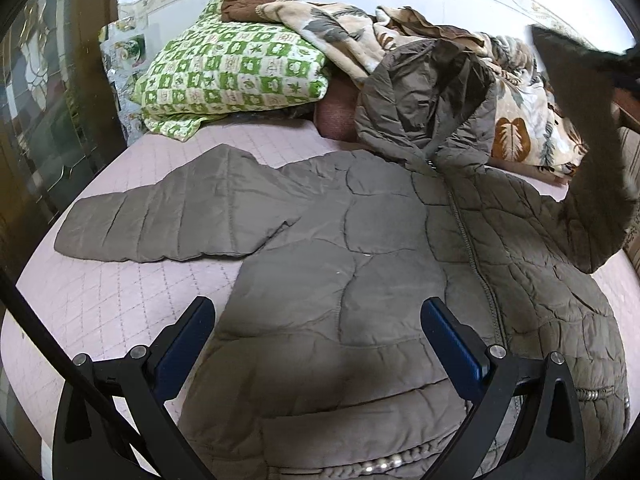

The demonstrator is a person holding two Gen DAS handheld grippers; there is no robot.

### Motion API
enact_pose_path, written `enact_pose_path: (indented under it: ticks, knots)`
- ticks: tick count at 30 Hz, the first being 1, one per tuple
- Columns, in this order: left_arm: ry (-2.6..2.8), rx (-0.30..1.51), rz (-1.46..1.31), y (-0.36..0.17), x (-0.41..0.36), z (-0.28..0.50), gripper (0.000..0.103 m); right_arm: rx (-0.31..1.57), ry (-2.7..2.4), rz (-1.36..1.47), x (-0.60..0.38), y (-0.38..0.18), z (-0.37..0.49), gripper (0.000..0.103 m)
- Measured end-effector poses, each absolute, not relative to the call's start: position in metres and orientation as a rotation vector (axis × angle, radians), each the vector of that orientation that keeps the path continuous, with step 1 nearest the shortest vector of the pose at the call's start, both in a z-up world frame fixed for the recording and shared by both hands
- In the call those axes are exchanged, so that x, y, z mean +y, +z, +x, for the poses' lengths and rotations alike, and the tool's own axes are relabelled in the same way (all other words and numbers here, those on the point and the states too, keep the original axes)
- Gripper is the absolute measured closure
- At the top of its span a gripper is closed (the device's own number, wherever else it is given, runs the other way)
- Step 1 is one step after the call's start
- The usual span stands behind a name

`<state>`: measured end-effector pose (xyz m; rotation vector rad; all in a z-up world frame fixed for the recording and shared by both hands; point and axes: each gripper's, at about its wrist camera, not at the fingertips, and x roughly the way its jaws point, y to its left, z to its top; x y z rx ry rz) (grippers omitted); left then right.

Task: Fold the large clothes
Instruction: 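Fold the held sleeve across the jacket back and open the right gripper, then move the left tool to the other sleeve and grasp its cuff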

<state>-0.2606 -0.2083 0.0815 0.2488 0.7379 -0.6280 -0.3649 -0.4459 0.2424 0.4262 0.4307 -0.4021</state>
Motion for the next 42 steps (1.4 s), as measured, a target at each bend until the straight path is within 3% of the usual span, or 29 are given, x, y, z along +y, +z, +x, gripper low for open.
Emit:
enact_pose_path:
  ticks: [9,10,12,16,20,24,31,37,42]
  knots:
    - [-0.62,0.756,0.257,0.076,-0.21,-0.257,0.0,0.654,-0.305,0.535,-0.427,0.104,-0.252,0.085]
    - [-0.619,0.761,0.256,0.075,-0.21,-0.257,0.001,0.662,-0.276,0.574,-0.427,0.089,-0.243,0.081]
    - [-0.619,0.768,0.254,0.075,-0.211,-0.255,0.001,0.697,-0.226,0.642,-0.426,0.064,-0.228,0.059]
    - [-0.619,0.766,0.254,0.074,-0.211,-0.254,0.0,0.611,-0.155,0.683,-0.427,0.079,-0.249,0.053]
    - [-0.622,0.78,0.248,0.072,-0.213,-0.252,0.0,0.574,-0.411,0.522,-0.462,0.117,-0.303,0.031]
    - [-0.627,0.772,0.263,0.072,-0.22,-0.256,0.0,0.698,-0.746,0.377,-0.509,0.109,-0.346,0.03]
    - [-0.613,0.781,0.295,0.066,-0.233,-0.254,0.0,0.945,-0.784,0.509,-0.557,0.015,-0.37,0.024]
    - [-0.582,0.793,0.264,0.067,-0.224,-0.243,0.0,0.801,-0.823,0.398,-0.523,0.068,-0.379,0.024]
    - [-0.578,0.807,0.251,0.067,-0.22,-0.24,0.0,0.745,-0.555,0.394,-0.466,0.088,-0.343,0.024]
